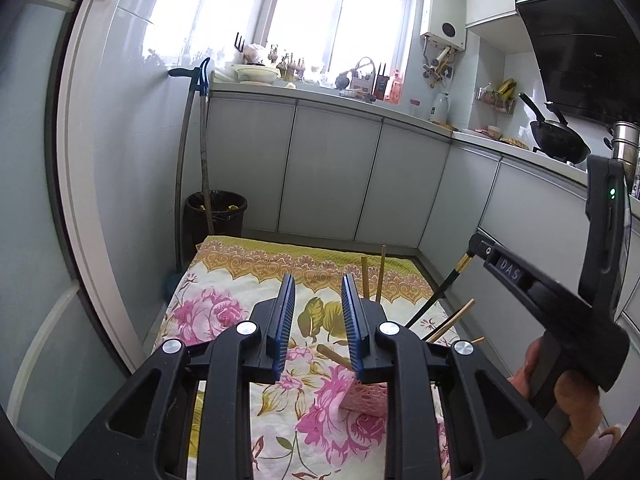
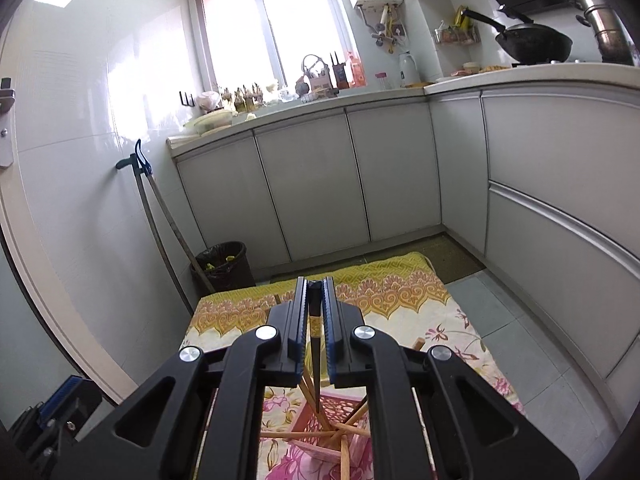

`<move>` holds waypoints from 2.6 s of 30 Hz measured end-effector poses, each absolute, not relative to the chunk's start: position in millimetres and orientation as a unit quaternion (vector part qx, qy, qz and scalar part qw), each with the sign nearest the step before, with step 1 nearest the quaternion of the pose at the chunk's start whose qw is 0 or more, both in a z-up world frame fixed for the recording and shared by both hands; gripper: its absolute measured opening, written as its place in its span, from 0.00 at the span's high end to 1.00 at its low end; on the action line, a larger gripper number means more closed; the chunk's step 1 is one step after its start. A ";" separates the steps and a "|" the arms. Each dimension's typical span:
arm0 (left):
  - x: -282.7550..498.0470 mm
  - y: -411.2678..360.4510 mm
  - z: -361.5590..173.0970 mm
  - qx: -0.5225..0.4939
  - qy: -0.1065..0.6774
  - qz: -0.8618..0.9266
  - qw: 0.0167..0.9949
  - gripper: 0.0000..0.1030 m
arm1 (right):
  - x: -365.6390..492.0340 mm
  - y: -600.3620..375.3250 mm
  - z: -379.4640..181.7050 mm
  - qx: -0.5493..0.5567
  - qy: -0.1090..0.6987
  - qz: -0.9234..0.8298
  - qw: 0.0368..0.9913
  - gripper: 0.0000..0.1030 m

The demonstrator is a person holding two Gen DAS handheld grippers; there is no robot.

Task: Organize utensils
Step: 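Insert both held items into the pink holder and open both tools, then move the left tool to the last two chopsticks and grasp one, then lift the chopstick with the left tool while the right tool grasps the last chopstick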

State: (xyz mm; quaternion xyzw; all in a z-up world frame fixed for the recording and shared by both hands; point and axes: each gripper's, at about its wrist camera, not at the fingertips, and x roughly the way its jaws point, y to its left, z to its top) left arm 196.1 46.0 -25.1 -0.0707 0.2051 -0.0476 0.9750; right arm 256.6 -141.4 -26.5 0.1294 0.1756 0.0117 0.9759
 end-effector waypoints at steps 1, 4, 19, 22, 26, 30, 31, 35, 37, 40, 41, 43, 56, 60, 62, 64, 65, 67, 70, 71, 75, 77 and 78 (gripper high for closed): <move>197.2 46.8 -26.6 -0.072 0.209 -0.049 0.974 0.77 | 258.9 -140.1 -31.8 0.130 0.181 0.011 0.975 0.92; 199.5 48.6 -28.8 -0.073 0.216 -0.049 0.972 0.77 | 262.6 -137.9 -42.3 0.131 0.193 0.007 0.972 0.89; 187.3 29.9 -43.1 -0.039 0.259 -0.082 0.962 0.71 | 172.5 -207.5 -34.6 0.215 0.151 -0.048 0.964 0.09; 181.9 21.7 -47.8 -0.026 0.265 -0.091 0.960 0.66 | 153.7 -222.8 -51.7 0.203 0.176 -0.079 0.960 0.06; 174.1 8.0 -54.6 -0.009 0.275 -0.108 0.955 0.47 | 130.7 -234.7 -80.3 0.157 0.214 -0.124 0.956 0.06; 162.0 -11.7 -65.0 0.027 0.289 -0.136 0.947 0.32 | 115.6 -247.1 -113.8 0.135 0.281 -0.154 0.938 0.06; 159.9 -18.1 -68.3 0.037 0.298 -0.148 0.942 0.30 | 112.2 -251.9 -122.0 0.143 0.301 -0.153 0.930 0.06; 156.4 -43.4 -87.2 0.062 0.345 -0.197 0.915 0.26 | 104.3 -265.9 -151.4 0.179 0.383 -0.149 0.894 0.06; 156.4 -58.4 -98.1 0.081 0.366 -0.213 0.902 0.24 | 100.2 -269.3 -166.2 0.191 0.418 -0.145 0.876 0.06; 159.3 -83.2 -117.7 0.107 0.408 -0.244 0.873 0.19 | 89.6 -269.2 -181.9 0.187 0.449 -0.151 0.861 0.06; 160.8 -88.9 -123.8 0.113 0.418 -0.248 0.867 0.18 | 85.4 -268.7 -185.7 0.183 0.455 -0.152 0.858 0.07; 167.0 -104.5 -138.9 0.138 0.449 -0.257 0.845 0.13 | 80.5 -268.5 -190.8 0.173 0.465 -0.155 0.854 0.06; 221.3 -155.0 -203.1 0.143 0.594 -0.247 0.752 0.07 | 71.5 -291.4 -212.9 0.190 0.515 -0.138 0.824 0.06; 228.7 -165.8 -216.0 0.175 0.605 -0.228 0.742 0.09 | 72.3 -292.2 -216.9 0.194 0.525 -0.126 0.819 0.06; 232.7 -169.7 -222.5 0.185 0.613 -0.222 0.735 0.21 | 72.7 -292.0 -217.3 0.196 0.528 -0.121 0.817 0.07; 236.4 -171.7 -228.7 0.189 0.620 -0.221 0.728 0.36 | 73.5 -291.9 -217.5 0.198 0.529 -0.117 0.817 0.07; 238.0 -172.4 -231.6 0.191 0.623 -0.220 0.726 0.39 | 73.8 -291.5 -217.5 0.198 0.529 -0.116 0.817 0.06; 241.0 -172.4 -236.3 0.196 0.624 -0.215 0.726 0.44 | 74.6 -290.7 -217.9 0.197 0.530 -0.113 0.817 0.07; 245.4 -169.0 -241.6 0.192 0.627 -0.211 0.724 0.56 | 75.2 -289.9 -219.3 0.198 0.533 -0.110 0.815 0.07; 246.3 -168.1 -243.1 0.192 0.628 -0.211 0.724 0.58 | 75.2 -289.6 -219.5 0.198 0.534 -0.109 0.815 0.07; 248.1 -166.5 -249.1 0.200 0.629 -0.212 0.720 0.72 | 76.2 -289.0 -220.0 0.198 0.535 -0.108 0.814 0.07; 248.2 -166.6 -249.7 0.201 0.628 -0.217 0.720 0.79 | 77.0 -287.8 -220.2 0.196 0.537 -0.108 0.813 0.07; 247.6 -167.2 -249.9 0.205 0.627 -0.218 0.719 0.84 | 77.7 -287.0 -220.3 0.195 0.538 -0.108 0.813 0.07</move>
